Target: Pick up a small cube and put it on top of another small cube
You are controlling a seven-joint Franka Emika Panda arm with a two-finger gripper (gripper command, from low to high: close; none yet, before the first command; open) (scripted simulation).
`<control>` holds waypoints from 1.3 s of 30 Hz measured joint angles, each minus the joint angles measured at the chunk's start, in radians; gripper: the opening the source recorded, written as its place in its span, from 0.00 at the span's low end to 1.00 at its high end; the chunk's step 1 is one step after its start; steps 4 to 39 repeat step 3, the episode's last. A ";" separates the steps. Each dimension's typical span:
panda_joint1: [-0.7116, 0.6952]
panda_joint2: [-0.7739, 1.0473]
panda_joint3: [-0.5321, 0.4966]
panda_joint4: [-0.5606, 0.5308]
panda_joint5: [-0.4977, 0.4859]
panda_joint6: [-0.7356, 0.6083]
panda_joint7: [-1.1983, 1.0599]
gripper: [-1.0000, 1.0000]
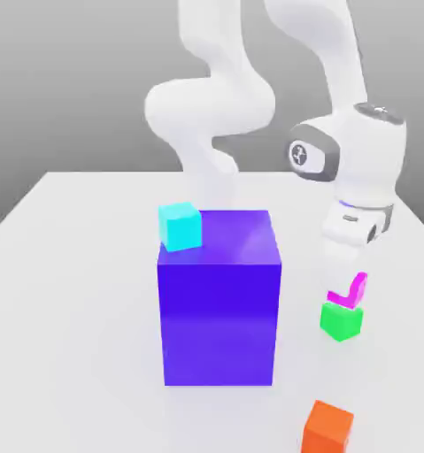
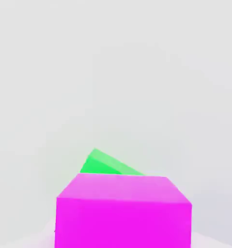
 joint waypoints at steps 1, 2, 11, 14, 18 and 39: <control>0.000 0.025 -0.009 -0.001 -0.034 0.022 0.023 0.00; 0.003 0.039 -0.016 -0.001 -0.054 0.035 0.037 1.00; 0.003 0.039 -0.016 -0.001 -0.054 0.035 0.037 1.00; 0.003 0.039 -0.016 -0.001 -0.054 0.035 0.037 1.00; 0.003 0.039 -0.016 -0.001 -0.054 0.035 0.037 1.00; 0.003 0.039 -0.016 -0.001 -0.054 0.035 0.037 1.00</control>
